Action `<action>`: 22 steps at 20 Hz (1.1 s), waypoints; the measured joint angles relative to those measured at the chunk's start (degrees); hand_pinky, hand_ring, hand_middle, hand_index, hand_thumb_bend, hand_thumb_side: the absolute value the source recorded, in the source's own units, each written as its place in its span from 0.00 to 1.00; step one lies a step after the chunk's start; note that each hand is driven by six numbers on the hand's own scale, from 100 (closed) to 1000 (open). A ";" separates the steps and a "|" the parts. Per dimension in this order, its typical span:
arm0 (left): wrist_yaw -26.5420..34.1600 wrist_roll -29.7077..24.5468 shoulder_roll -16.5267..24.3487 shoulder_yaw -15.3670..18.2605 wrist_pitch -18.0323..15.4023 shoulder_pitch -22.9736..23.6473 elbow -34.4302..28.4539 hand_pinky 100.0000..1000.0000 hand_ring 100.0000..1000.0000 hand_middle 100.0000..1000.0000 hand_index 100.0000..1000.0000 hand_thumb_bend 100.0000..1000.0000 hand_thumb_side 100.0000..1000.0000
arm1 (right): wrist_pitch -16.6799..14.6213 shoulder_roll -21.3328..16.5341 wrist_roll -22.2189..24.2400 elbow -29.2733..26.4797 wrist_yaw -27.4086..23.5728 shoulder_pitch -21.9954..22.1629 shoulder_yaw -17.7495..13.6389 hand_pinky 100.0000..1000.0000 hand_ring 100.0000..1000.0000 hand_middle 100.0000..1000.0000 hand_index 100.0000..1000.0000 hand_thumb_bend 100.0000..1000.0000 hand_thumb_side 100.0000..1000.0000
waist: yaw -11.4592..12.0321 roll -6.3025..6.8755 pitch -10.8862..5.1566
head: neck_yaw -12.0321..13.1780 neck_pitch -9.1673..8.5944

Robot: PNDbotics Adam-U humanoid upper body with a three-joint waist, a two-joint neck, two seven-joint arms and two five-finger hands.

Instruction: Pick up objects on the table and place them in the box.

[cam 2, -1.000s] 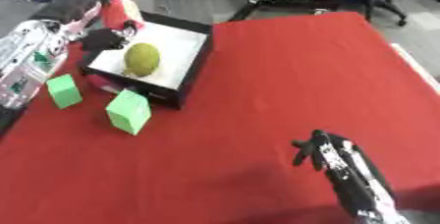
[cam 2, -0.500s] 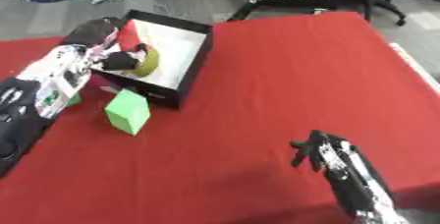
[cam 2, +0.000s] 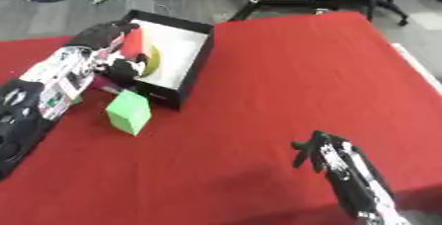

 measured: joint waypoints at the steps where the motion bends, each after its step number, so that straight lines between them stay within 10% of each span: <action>1: -0.22 -0.07 0.02 -0.02 -0.20 -0.02 -0.26 0.83 0.85 0.91 1.00 0.10 0.39 | 0.00 0.00 0.01 0.00 0.00 0.00 0.00 0.81 0.38 0.12 0.41 0.00 0.67 | 0.00 0.00 0.00 | 0.00 0.00; 12: -4.97 -0.17 1.99 -0.33 -1.83 -0.73 -3.75 0.87 0.89 0.95 1.00 0.46 0.69 | 0.01 0.00 0.01 0.00 0.00 -0.03 0.00 0.81 0.38 0.12 0.41 0.00 0.65 | -0.14 0.00 0.00 | -0.06 0.00; 22: -1.20 -11.48 10.49 -0.38 -7.71 -0.49 -19.90 0.87 0.88 0.95 1.00 0.50 0.90 | -0.13 0.00 -0.18 0.00 0.00 -0.06 -0.16 0.81 0.38 0.12 0.41 0.00 0.64 | 0.41 0.00 -0.01 | -1.20 0.00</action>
